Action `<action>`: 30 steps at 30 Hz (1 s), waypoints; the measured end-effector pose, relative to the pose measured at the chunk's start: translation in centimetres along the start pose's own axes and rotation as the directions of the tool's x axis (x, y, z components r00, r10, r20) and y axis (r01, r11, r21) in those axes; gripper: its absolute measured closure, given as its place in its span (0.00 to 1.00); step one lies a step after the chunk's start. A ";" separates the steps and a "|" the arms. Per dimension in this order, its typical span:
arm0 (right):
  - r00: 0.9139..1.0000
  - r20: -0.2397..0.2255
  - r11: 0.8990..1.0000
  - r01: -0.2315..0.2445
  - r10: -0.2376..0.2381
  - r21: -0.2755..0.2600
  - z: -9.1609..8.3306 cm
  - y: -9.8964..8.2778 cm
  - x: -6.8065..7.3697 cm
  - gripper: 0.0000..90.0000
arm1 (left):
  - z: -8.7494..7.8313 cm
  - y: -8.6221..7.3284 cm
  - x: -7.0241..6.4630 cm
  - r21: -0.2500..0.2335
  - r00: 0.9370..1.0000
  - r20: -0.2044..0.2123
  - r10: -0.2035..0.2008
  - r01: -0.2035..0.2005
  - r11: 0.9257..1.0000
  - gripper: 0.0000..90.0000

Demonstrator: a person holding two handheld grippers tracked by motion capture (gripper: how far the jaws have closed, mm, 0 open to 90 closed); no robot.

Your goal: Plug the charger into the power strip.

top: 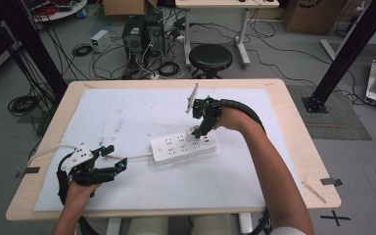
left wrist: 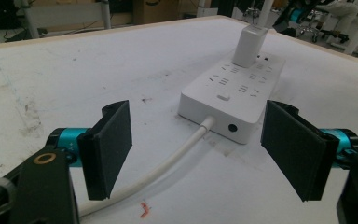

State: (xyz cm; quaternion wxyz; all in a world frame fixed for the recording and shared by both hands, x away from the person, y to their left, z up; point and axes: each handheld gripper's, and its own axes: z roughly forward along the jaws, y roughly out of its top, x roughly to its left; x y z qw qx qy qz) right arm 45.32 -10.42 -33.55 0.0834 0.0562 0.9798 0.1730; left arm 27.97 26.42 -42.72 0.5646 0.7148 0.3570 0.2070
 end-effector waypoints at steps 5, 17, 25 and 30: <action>0.993 0.024 0.992 -0.117 0.118 -0.051 -1.0 -2.5 0.7 0.27 | 0.0 0.1 0.0 -0.013 1.000 -0.004 -0.009 0.009 1.000 0.27; 0.907 0.117 0.903 -0.377 0.406 -0.208 -3.8 -8.3 3.5 0.24 | 0.0 0.2 0.0 -0.013 1.000 -0.008 -0.004 0.004 1.000 0.27; 0.853 0.146 0.849 -0.452 0.501 -0.275 -4.2 -11.7 5.6 0.24 | 0.1 0.3 0.0 -0.010 1.000 -0.014 -0.004 0.004 1.000 0.27; 0.818 0.158 0.811 -0.484 0.553 -0.330 -4.5 -13.7 7.4 0.24 | -0.1 0.4 0.0 -0.005 1.000 -0.016 0.003 -0.003 1.000 0.27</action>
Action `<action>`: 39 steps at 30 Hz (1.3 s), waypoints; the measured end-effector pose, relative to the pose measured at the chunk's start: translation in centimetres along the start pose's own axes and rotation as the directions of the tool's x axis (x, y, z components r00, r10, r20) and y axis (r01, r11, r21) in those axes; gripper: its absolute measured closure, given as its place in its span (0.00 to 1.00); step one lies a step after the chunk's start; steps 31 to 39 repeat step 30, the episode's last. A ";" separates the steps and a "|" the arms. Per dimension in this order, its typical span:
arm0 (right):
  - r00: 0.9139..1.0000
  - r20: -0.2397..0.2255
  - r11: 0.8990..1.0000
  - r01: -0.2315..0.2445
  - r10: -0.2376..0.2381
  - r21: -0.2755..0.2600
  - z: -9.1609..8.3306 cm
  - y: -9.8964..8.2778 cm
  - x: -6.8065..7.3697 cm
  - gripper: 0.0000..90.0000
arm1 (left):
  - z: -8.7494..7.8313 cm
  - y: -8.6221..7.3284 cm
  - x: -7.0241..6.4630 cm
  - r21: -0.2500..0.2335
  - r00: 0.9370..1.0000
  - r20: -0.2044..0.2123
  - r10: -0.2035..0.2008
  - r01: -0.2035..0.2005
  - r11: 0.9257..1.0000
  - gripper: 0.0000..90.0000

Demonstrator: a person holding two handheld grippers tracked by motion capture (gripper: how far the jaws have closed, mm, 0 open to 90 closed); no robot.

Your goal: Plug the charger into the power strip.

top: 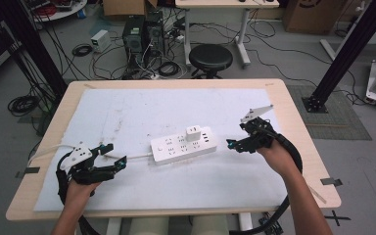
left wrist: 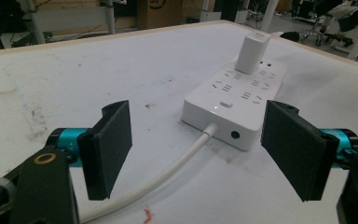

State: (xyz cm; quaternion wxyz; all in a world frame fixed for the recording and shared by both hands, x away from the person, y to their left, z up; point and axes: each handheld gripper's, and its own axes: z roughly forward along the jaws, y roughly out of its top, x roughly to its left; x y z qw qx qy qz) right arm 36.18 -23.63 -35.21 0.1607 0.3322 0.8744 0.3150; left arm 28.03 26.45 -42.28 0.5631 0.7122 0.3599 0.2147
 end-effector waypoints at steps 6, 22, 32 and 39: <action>0.999 0.023 0.999 -0.024 0.025 -0.026 -0.9 -1.5 0.3 0.24 | 0.0 0.1 -0.3 -0.001 1.000 -0.002 -0.001 0.001 1.000 0.27; 0.999 0.023 0.998 -0.044 0.045 -0.048 -1.2 -2.5 0.6 0.24 | -0.1 0.0 -0.3 0.001 1.000 -0.002 0.002 -0.002 1.000 0.27; 0.998 0.032 0.997 -0.054 0.055 -0.047 -1.5 -2.7 0.5 0.24 | -0.1 0.1 -0.3 0.000 1.000 0.000 0.003 -0.003 1.000 0.27; 0.998 0.032 0.997 -0.054 0.055 -0.047 -1.5 -2.7 0.5 0.24 | -0.1 0.1 -0.3 0.000 1.000 0.000 0.003 -0.003 1.000 0.27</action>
